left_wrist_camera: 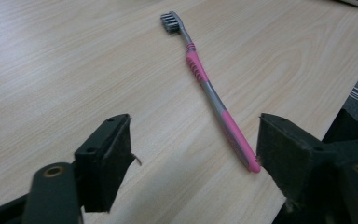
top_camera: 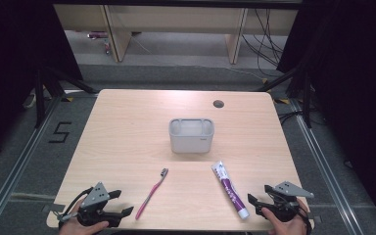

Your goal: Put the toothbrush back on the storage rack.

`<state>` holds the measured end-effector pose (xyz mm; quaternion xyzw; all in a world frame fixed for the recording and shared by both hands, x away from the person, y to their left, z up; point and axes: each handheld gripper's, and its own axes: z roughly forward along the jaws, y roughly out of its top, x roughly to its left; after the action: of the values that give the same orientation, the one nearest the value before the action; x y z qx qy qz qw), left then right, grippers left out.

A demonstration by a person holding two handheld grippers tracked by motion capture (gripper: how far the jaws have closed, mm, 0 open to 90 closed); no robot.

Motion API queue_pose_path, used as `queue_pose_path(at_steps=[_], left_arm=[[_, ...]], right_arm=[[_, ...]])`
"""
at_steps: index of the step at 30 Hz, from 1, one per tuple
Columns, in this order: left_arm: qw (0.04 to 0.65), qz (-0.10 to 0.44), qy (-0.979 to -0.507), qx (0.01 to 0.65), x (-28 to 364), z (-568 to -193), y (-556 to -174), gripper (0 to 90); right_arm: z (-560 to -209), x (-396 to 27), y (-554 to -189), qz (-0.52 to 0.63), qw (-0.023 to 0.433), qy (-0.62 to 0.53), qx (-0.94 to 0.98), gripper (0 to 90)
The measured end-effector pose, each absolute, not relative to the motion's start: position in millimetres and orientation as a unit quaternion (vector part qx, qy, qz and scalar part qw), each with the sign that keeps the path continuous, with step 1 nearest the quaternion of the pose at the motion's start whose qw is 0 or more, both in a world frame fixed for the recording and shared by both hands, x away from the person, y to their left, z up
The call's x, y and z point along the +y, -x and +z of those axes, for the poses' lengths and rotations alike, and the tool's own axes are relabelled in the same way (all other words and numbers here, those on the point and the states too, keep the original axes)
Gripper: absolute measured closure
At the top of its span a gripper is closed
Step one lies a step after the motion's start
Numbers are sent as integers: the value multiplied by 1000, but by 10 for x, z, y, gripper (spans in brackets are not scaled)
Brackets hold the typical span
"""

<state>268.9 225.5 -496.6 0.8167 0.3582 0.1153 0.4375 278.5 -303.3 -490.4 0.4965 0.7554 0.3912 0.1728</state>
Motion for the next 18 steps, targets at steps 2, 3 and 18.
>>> queue_pose_path(at_steps=[2, 3, 18], left_arm=[[444, 117, -812, 359, 2240, -4968, -2683, 294], [445, 113, -814, 357, 2239, -4962, -2684, 310], [458, 84, -826, 318, 1991, -4959, -2577, 506]], right_arm=[[-4909, -3037, -2791, 396, 175, -494, 754, 248], [-4909, -3038, -2785, 395, 175, -498, 752, 248], [-4913, -3020, -2777, 403, 170, -510, 741, 254]])
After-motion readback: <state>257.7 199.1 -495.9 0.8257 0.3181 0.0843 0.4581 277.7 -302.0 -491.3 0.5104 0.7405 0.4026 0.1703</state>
